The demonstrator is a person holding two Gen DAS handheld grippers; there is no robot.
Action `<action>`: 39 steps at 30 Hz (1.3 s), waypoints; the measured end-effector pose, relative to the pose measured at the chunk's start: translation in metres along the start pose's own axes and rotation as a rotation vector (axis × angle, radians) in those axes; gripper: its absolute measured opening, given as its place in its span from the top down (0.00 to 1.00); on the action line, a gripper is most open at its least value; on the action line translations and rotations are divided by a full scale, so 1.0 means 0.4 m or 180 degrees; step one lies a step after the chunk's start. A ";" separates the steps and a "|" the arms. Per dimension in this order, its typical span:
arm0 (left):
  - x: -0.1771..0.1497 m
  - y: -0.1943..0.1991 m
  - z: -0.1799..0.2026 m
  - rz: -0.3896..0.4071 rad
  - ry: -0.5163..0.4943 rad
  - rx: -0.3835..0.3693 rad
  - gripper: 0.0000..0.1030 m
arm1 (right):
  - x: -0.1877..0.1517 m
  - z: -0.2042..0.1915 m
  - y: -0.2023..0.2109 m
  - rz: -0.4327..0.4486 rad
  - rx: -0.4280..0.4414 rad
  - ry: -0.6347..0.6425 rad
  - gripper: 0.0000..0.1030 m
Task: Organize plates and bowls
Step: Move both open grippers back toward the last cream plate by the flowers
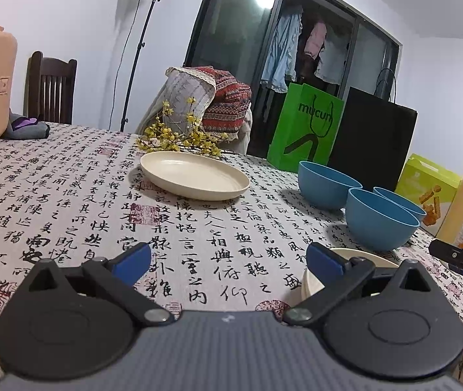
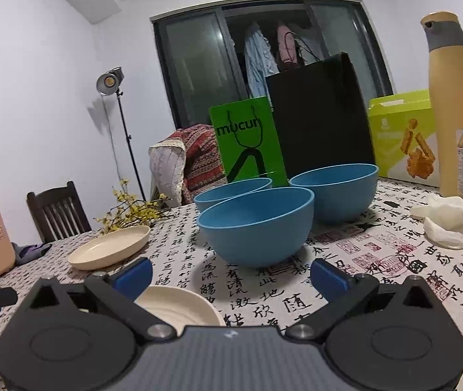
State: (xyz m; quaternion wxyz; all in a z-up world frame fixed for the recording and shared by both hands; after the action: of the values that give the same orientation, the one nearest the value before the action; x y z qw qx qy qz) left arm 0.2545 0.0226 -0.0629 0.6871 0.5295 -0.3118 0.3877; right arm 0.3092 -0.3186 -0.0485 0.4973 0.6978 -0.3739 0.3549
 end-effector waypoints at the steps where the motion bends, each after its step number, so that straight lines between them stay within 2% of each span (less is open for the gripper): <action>1: 0.000 0.000 0.000 0.0000 0.0002 -0.0001 0.00 | 0.000 0.000 0.000 -0.0002 -0.0005 0.0003 0.00; 14: -0.002 0.008 -0.005 0.0037 0.0037 0.0074 0.00 | -0.002 -0.004 -0.007 -0.0050 -0.0002 0.0018 0.00; 22: -0.002 0.001 0.001 -0.0020 -0.0020 0.0033 0.00 | -0.002 -0.007 0.000 0.0013 -0.0026 0.0051 0.00; 25: -0.003 -0.001 0.004 -0.0030 -0.0034 0.0022 0.00 | -0.005 -0.017 0.000 -0.0007 0.0050 0.0120 0.00; 30: -0.003 0.003 0.005 0.0004 -0.0046 0.0017 0.00 | -0.004 -0.017 0.004 0.0031 -0.0070 0.0135 0.00; 35: -0.002 -0.012 0.016 -0.0096 -0.0132 0.0067 0.00 | -0.001 -0.035 -0.012 -0.0116 -0.0225 0.0316 0.00; 39: 0.015 0.009 0.039 -0.0108 -0.0224 -0.0061 0.00 | 0.027 -0.062 0.002 -0.0159 -0.0075 0.0273 0.00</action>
State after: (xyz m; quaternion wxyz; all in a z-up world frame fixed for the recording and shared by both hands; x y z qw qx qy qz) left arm 0.2541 0.0094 -0.0522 0.6872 0.5414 -0.3305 0.3541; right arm 0.3104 -0.2966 -0.0324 0.5298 0.6851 -0.3389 0.3675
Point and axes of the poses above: each gripper's, at about its wrist camera, not at the fingertips, and y roughly against the way its jaws point, z to its right, x to its top, the point moved 8 cm from there along -y, roughly the way its jaws point, and after that the axes turned 9 degrees about -z, right-handed, at the moved point
